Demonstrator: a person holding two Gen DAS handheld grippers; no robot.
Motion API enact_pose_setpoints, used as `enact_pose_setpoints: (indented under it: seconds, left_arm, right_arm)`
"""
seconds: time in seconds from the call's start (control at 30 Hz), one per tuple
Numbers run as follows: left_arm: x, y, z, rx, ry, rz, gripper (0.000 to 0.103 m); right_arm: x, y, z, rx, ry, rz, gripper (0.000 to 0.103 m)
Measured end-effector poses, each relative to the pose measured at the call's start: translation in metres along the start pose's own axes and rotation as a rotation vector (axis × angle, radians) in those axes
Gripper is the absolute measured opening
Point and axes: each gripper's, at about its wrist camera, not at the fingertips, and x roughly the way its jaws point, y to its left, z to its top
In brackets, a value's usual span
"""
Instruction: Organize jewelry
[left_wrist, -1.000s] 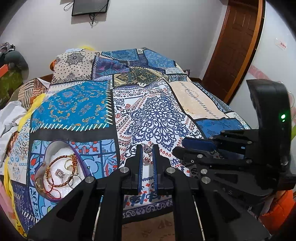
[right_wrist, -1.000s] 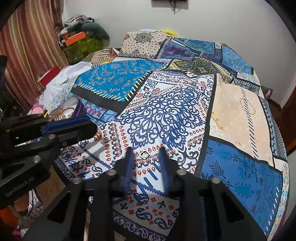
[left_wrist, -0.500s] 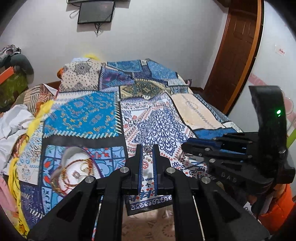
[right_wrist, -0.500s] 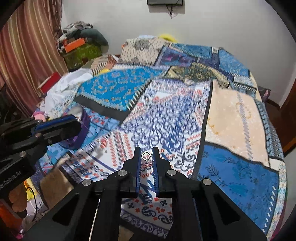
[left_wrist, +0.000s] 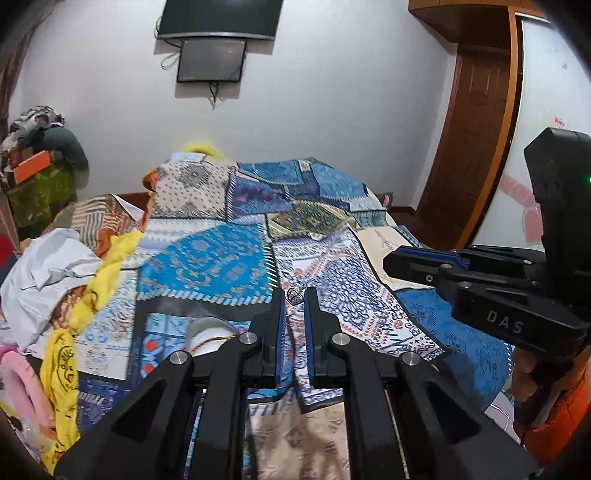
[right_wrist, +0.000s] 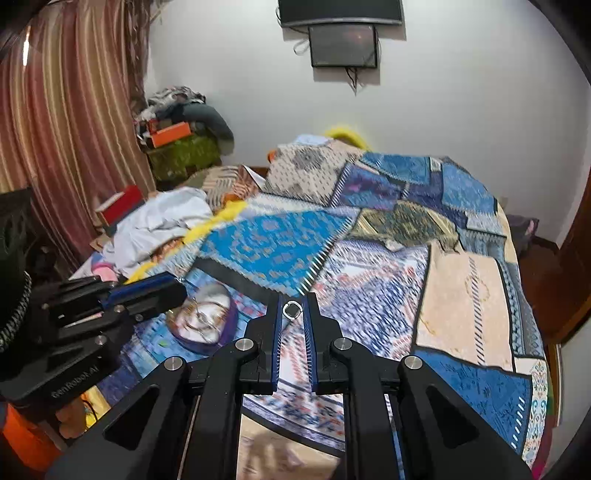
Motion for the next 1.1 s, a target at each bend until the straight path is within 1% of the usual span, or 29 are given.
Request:
enact_pose_setpoints:
  seconds: [0.23,0.47,0.67,1.1]
  left_arm:
    - [-0.023,0.025,0.0,-0.014,-0.031,0.053,0.008]
    - [-0.032,0.05,-0.007,-0.047,-0.027,0.097,0.008]
    - [-0.022,0.064,-0.016,-0.069,0.003,0.104,0.008]
    - [0.024,0.081,-0.039,-0.116,0.104,0.08,0.008]
  right_arm:
    - [0.003,0.032,0.01,-0.039,-0.034,0.05,0.01]
    - [0.018,0.059,0.015,-0.068,-0.034,0.1,0.01]
    - [0.039,0.07,0.014,-0.075,-0.003,0.126,0.01]
    - [0.092,0.074,0.008,-0.054,0.101,0.145,0.01]
